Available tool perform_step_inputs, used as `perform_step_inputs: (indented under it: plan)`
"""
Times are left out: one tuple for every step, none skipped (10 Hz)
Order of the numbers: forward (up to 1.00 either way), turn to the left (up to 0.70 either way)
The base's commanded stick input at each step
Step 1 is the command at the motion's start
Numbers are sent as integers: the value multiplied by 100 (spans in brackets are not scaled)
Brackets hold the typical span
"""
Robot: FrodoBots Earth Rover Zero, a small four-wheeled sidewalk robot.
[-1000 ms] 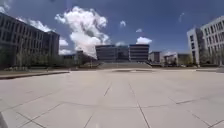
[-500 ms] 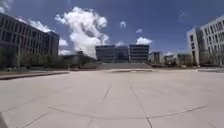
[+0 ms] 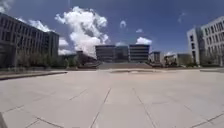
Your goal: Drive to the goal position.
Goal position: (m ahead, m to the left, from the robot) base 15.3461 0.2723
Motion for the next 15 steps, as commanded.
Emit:
perform_step_inputs:
  plan:
    - [70,0]
    - [70,0]
    - [70,0]
    - [70,0]
    - [70,0]
    - [70,0]
    - [70,0]
    - [70,0]
    - [70,0]
    - [70,0]
    - [70,0]
    - [70,0]
    - [70,0]
    - [70,0]
    - [70,0]
